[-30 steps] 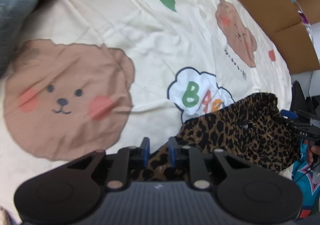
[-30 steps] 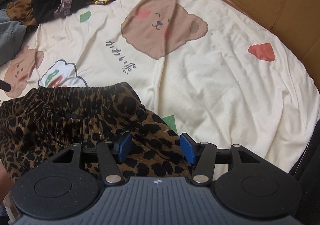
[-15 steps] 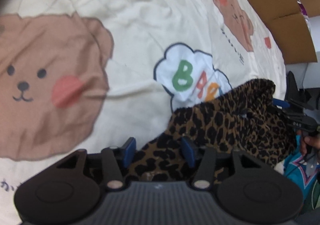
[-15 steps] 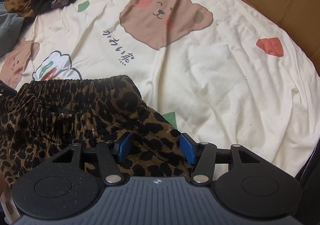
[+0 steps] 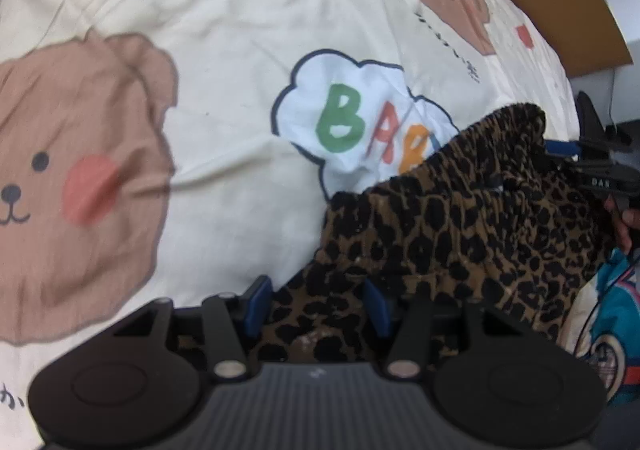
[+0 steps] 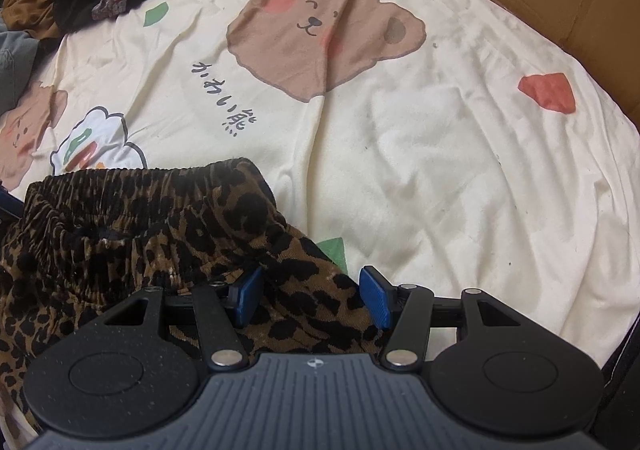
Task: Fold clothes
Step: 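Lift the waistband with both grippers and stretch it apart between them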
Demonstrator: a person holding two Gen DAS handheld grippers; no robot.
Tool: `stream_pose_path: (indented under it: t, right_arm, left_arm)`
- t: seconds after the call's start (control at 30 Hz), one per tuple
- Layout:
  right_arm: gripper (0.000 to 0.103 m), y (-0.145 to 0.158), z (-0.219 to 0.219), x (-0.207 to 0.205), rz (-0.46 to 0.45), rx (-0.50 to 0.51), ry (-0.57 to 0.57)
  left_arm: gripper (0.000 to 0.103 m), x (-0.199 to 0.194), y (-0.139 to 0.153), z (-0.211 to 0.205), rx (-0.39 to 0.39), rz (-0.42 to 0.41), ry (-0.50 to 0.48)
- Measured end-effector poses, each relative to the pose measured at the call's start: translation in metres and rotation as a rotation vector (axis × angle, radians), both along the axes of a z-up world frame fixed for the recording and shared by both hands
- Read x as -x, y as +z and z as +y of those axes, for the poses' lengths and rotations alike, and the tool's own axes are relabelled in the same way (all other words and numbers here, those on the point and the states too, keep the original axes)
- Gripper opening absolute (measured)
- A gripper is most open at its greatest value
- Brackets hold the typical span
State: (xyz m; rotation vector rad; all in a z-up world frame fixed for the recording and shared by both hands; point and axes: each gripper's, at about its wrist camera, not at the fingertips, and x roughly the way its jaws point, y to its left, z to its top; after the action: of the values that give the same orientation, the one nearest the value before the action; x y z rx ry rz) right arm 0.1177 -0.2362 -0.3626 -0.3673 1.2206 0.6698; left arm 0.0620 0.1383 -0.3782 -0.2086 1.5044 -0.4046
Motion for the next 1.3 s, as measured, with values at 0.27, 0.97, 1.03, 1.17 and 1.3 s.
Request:
stream_pose_path:
  t: [0.27, 0.97, 1.03, 1.17, 1.3]
  right_arm:
    - [0.05, -0.003, 0.01, 0.001, -0.02, -0.009, 0.059]
    - [0.0, 0.033, -0.033, -0.023, -0.049, -0.146, -0.211]
    - [0.0, 0.031, -0.033, -0.025, -0.047, -0.131, -0.207]
    - [0.003, 0.032, -0.031, -0.028, -0.037, -0.136, -0.175]
    - [0.054, 0.035, -0.021, -0.027, -0.041, -0.157, -0.105]
  left_arm:
    - [0.031, 0.0, 0.001, -0.019, -0.012, -0.043, -0.071]
    - [0.007, -0.03, 0.079, -0.004, -0.025, -0.282, -0.024]
    - [0.008, -0.033, 0.068, -0.007, -0.041, -0.248, -0.045]
    - [0.009, -0.035, 0.051, -0.001, -0.067, -0.194, -0.06]
    - [0.018, -0.04, 0.055, 0.008, -0.036, -0.198, -0.022]
